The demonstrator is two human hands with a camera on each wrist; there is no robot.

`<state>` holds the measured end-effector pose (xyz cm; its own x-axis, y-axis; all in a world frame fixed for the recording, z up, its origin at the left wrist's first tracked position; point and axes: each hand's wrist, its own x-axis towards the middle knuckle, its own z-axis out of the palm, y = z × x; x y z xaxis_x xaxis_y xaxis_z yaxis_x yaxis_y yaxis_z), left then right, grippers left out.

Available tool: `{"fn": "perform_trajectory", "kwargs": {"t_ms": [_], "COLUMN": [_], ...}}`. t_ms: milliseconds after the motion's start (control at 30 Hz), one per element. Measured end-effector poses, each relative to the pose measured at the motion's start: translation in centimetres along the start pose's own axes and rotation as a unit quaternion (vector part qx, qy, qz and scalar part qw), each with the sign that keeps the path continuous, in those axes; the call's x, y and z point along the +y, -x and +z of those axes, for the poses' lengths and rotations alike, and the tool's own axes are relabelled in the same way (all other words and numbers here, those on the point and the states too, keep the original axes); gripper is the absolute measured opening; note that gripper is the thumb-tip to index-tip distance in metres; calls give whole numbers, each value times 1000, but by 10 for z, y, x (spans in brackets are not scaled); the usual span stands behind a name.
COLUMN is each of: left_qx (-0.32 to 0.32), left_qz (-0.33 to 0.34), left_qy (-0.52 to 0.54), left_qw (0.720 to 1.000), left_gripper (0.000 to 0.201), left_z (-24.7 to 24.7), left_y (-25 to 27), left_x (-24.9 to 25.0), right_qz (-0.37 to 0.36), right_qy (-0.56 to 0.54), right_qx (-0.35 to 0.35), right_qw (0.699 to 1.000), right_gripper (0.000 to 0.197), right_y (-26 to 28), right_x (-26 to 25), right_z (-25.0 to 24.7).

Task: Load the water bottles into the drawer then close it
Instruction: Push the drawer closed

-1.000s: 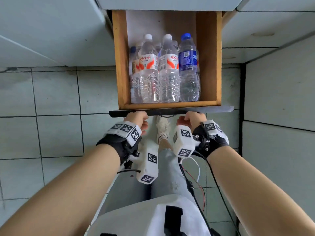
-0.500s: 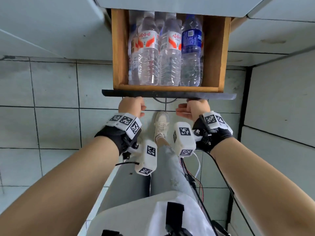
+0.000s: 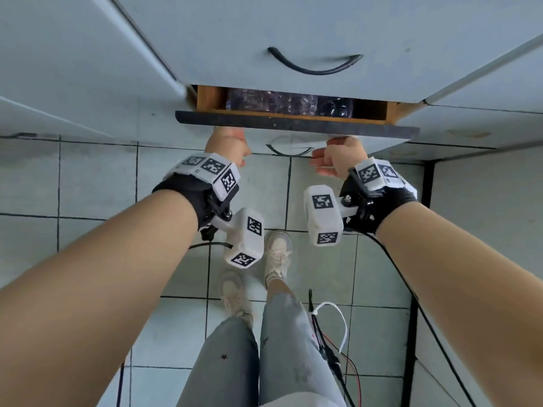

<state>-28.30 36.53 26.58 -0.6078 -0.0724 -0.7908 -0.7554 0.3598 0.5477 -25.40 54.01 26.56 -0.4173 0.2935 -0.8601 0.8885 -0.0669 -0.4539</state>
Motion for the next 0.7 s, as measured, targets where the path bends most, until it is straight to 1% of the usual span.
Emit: {"fn": "perform_trajectory", "kwargs": {"t_ms": [67, 100, 133, 167, 200, 267, 300, 367, 400, 467, 533, 567, 600, 633, 667, 700], "left_qx": [-13, -9, -4, 4, 17, 22, 15, 13, 29, 35, 31, 36, 41, 42, 42, 26], "left_qz": [-6, 0, 2, -4, 3, -17, -5, 3, 18, 15, 21, 19, 19, 19, 21, 15], "left_qy": [-2, -11, -9, 6, 27, 68, 54, 41, 23, 11, 40, 56, 70, 83, 102, 121], "left_qw": [1000, 1000, 1000, 1000, 999, 997, 998, 999, 999, 999, 999, 998, 997, 995, 994, 992], "left_gripper": [41, 41, 41, 38, 32, 21, 19, 36, 40, 36, 25, 29, 39, 44, 44, 39], "left_z": [-1, -3, -3, -5, -6, -7, -7, -1, 0, 4, 6, 7, 8, 7, 6, 5], "left_y": [-10, -15, -21, -23, -28, -33, -38, -37, -39, -39, -33, -29, -27, -20, -16, -8], "left_x": [11, 17, 23, 30, 34, 41, 39, 38, 35, 34, 35, 35, 33, 32, 29, 27], "right_qz": [-13, -18, -24, -30, -34, -35, -32, -28, -32, -48, -59, -61, -62, -66, -74, -83], "right_qy": [15, 17, 16, 18, 22, 30, 25, 22, 20, 31, 44, 46, 56, 63, 64, 70], "right_qx": [-3, -3, -5, -6, -7, 4, 9, 5, 3, -2, 1, 2, -3, -6, -11, -19], "right_qw": [1000, 1000, 1000, 999, 999, 999, 999, 999, 999, 998, 997, 997, 996, 996, 995, 994], "right_gripper": [37, 37, 34, 27, 19, 27, 27, 17, 21, 36, 42, 43, 44, 45, 45, 44], "right_y": [-7, -10, -13, -16, -19, -25, -26, -27, -29, -31, -28, -24, -23, -17, -13, -5], "right_x": [-12, -19, -26, -33, -39, -45, -46, -44, -41, -36, -33, -33, -31, -30, -30, -31], "right_z": [-2, -2, -2, -2, -3, -2, -1, -1, -1, -3, -5, -5, -6, -5, -5, -6]}}
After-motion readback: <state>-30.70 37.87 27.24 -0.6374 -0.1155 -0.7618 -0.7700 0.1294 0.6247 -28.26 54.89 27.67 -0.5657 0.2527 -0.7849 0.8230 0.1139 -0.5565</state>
